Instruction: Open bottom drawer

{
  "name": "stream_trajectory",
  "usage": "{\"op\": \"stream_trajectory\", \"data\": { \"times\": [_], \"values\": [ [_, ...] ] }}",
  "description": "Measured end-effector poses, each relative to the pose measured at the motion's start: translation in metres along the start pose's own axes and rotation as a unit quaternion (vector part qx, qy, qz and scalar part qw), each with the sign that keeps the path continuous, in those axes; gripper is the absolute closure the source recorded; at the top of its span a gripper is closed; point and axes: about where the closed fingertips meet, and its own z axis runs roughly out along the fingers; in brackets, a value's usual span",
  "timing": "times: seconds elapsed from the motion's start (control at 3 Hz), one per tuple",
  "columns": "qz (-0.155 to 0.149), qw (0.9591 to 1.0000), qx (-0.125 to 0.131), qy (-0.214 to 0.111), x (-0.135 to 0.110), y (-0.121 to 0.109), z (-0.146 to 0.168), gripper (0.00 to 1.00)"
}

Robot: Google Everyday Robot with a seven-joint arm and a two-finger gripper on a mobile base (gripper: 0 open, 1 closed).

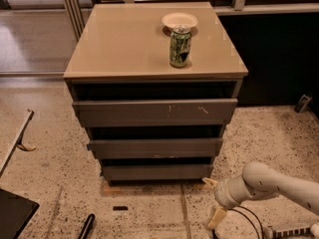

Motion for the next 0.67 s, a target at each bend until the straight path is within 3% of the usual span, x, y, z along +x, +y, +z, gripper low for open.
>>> {"op": "stream_trajectory", "data": {
  "times": [0.33, 0.67],
  "values": [
    [0.029, 0.9986, 0.005, -0.043, 0.015, -0.019, 0.049, 0.00],
    [0.056, 0.9940, 0.005, -0.094, 0.021, -0.036, 0.100, 0.00]
  ]
}}
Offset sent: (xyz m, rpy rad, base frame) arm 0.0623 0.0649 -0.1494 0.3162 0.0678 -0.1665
